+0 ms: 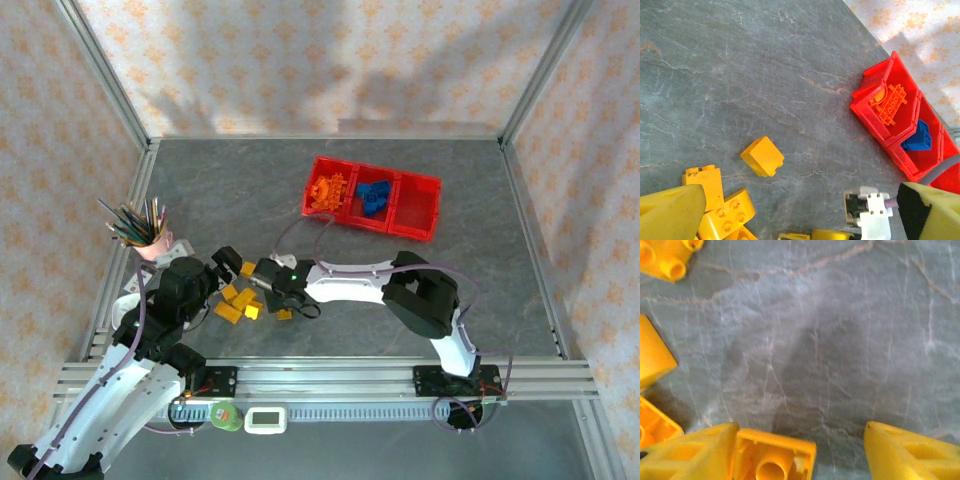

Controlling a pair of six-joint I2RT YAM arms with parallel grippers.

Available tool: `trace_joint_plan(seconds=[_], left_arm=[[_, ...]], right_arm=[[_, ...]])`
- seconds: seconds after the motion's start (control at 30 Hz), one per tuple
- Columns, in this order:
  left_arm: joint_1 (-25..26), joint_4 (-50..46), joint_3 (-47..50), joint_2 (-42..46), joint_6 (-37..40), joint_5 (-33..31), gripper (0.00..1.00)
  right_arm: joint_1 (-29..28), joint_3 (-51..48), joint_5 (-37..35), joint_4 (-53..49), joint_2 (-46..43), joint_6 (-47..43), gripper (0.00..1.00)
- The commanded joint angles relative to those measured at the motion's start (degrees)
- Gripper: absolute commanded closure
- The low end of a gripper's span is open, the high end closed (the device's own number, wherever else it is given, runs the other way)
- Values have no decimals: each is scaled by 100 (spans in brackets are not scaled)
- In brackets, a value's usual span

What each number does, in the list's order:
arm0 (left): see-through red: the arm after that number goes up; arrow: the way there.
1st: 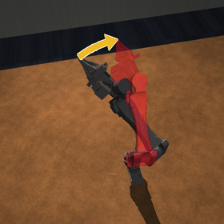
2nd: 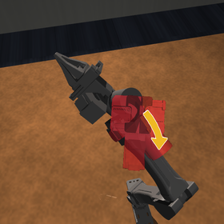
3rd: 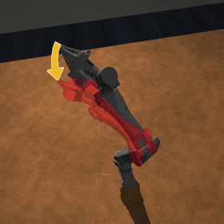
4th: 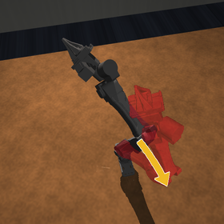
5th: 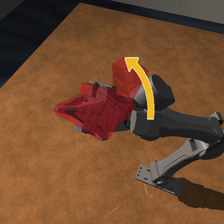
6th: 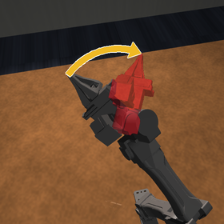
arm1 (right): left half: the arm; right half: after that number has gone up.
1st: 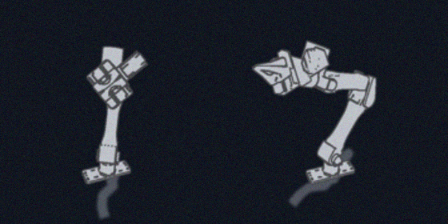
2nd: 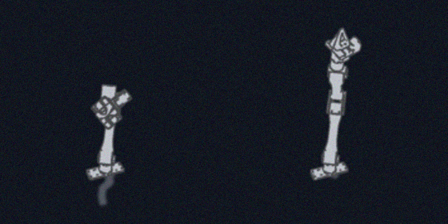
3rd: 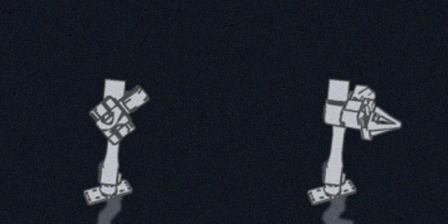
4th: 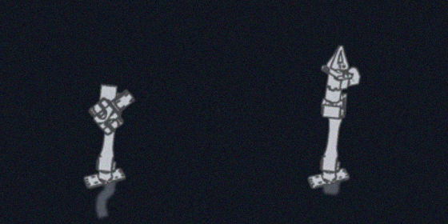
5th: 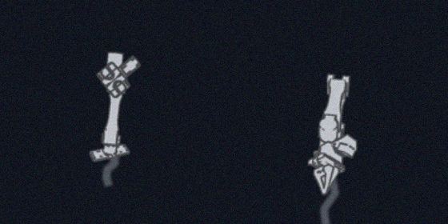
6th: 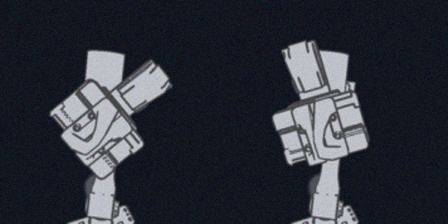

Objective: Sort the legos into containers by color
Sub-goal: Pick up the lego from the bottom-center of the table.

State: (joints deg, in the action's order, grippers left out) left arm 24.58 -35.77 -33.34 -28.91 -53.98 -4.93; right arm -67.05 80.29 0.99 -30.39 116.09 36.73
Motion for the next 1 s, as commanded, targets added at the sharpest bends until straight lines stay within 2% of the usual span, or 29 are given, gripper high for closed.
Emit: trace_joint_plan(seconds=[0.0,0.17,0.47,0.7,0.97], left_arm=[[-58,-71,-146,16,80,70,1],[-58,-29,-137,8,71,97,1],[-59,94,-182,-97,137,248,1],[-58,569,-147,-241,304,690,1],[-58,1144,-224,-786,641,1297,1]], right_arm=[[-72,-317,-31,-424,-272,321,38],[-152,-453,51,-336,-321,361,45],[-152,-303,-26,-262,-314,256,68],[20,-353,-200,-275,-825,247,70],[961,-837,-605,-456,-1920,76,70]])
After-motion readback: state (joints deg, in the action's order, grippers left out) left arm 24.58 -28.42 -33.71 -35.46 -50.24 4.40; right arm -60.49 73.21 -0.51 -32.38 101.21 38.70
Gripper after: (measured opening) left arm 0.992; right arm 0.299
